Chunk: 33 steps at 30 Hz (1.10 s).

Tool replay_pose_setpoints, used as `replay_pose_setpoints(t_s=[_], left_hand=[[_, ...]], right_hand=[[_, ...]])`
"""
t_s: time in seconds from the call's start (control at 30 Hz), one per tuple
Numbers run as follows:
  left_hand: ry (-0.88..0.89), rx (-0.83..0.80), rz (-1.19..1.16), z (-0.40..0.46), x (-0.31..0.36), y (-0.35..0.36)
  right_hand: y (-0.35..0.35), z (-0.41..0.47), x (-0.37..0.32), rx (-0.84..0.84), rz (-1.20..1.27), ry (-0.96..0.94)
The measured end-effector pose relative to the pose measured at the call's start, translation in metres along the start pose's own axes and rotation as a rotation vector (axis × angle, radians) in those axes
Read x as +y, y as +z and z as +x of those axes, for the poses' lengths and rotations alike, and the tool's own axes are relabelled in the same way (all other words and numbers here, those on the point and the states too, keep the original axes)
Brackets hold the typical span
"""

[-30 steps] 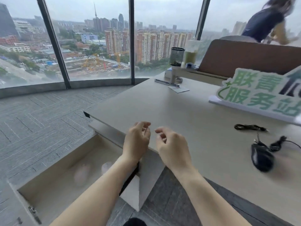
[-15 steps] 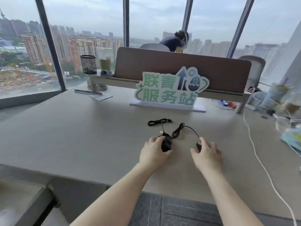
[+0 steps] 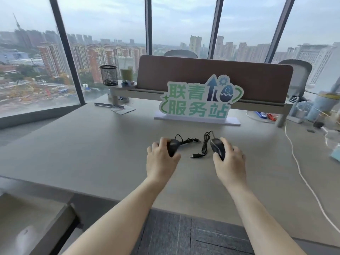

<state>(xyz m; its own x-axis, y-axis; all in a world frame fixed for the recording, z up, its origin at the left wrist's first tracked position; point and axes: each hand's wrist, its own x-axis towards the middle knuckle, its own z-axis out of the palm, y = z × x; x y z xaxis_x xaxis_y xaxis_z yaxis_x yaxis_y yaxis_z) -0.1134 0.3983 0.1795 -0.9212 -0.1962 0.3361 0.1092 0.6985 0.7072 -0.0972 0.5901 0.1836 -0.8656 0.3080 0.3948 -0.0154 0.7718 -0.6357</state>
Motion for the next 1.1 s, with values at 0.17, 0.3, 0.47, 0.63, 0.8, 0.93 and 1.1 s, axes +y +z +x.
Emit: replay_pose_setpoints(t_s=[0.17, 0.3, 0.47, 0.63, 0.8, 0.93, 1.1], left_hand=[[0.033, 0.253, -0.082, 0.0, -0.03, -0.124], [-0.019, 0.402, -0.021, -0.024, -0.071, -0.221], [-0.175, 0.572, 0.039, -0.075, -0.139, -0.307], [-0.366, 0.635, 0.146, -0.129, -0.219, -0.347], [-0.653, 0.552, 0.273, -0.173, -0.301, -0.353], [-0.854, 0.371, 0.387, -0.189, -0.343, -0.338], [-1.024, 0.088, 0.587, -0.194, -0.382, -0.311]], right_hand=[[0.005, -0.028, -0.114, 0.03, 0.26, -0.228], [0.022, -0.067, -0.195, -0.059, 0.46, -0.361], [0.066, -0.141, -0.272, -0.282, 0.702, -0.449], [0.123, -0.216, -0.313, -0.578, 0.81, -0.455], [0.192, -0.28, -0.329, -0.828, 0.716, -0.385], [0.248, -0.314, -0.321, -0.933, 0.472, -0.357], [0.302, -0.344, -0.31, -1.133, 0.096, -0.382]])
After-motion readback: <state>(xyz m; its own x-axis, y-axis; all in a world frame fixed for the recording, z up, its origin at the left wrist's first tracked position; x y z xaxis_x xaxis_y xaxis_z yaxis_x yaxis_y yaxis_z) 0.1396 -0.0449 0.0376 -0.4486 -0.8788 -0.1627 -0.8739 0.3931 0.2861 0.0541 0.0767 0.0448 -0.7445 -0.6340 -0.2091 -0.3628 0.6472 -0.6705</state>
